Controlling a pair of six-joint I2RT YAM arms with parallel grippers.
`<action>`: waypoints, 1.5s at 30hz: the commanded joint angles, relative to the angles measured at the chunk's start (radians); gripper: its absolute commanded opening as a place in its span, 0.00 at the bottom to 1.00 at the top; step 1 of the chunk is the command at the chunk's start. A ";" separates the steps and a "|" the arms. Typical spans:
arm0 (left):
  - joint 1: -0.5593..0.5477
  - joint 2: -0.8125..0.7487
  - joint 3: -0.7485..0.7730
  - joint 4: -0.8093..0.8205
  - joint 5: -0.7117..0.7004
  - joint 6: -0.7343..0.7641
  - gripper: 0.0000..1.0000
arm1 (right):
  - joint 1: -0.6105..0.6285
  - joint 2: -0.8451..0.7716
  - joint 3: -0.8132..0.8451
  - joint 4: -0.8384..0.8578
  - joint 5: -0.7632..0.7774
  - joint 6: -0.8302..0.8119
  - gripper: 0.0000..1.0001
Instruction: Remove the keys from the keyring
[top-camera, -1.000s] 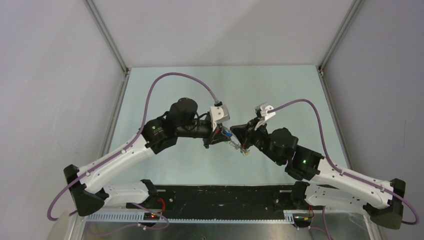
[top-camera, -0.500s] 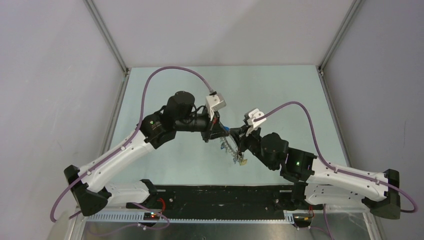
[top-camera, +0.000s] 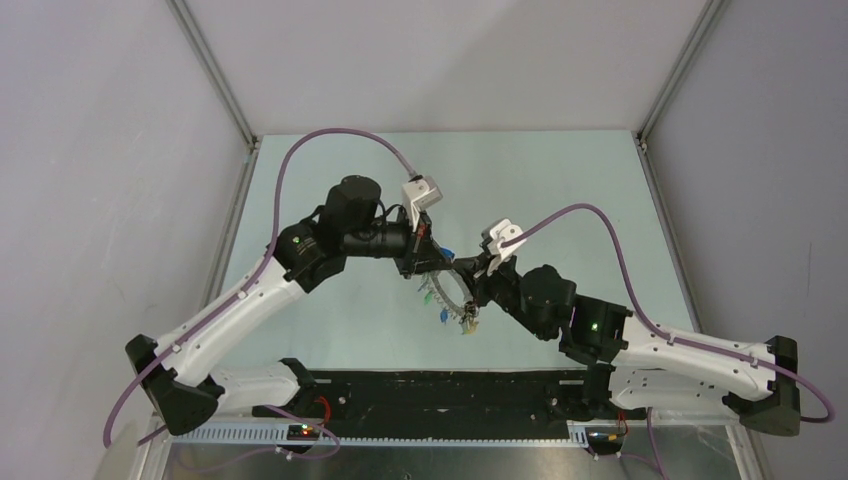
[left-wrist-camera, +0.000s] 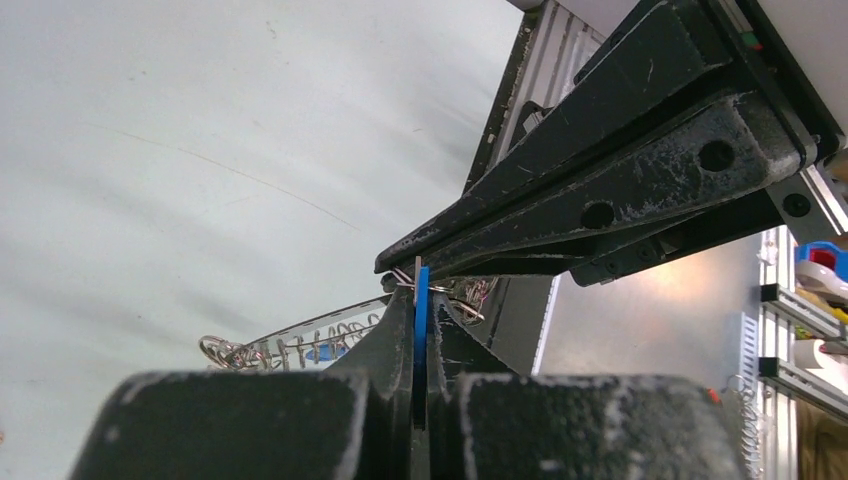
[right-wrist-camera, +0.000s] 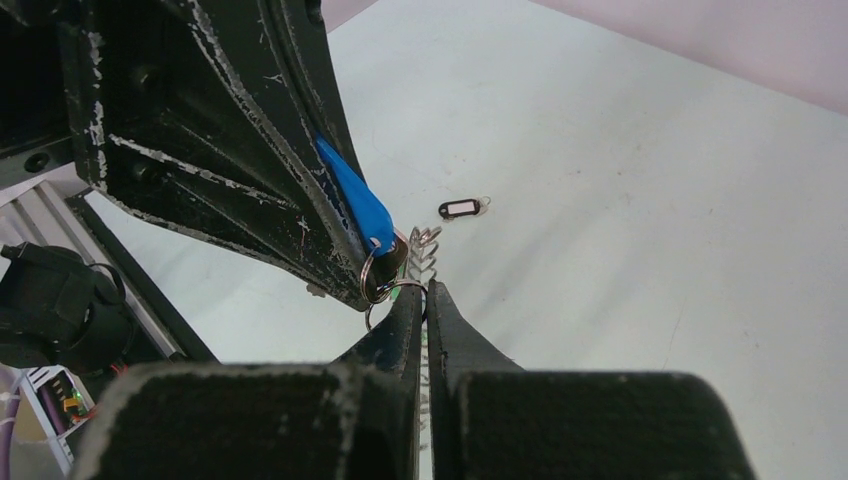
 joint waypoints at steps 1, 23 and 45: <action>0.042 -0.051 0.060 0.112 0.003 -0.032 0.00 | 0.021 0.002 0.023 -0.033 -0.060 -0.023 0.00; 0.100 -0.113 -0.023 0.116 0.068 -0.016 0.00 | 0.024 -0.080 -0.023 0.020 -0.203 -0.170 0.29; 0.100 -0.112 -0.031 0.113 0.016 -0.048 0.00 | 0.024 -0.128 -0.061 0.111 -0.263 -0.303 0.63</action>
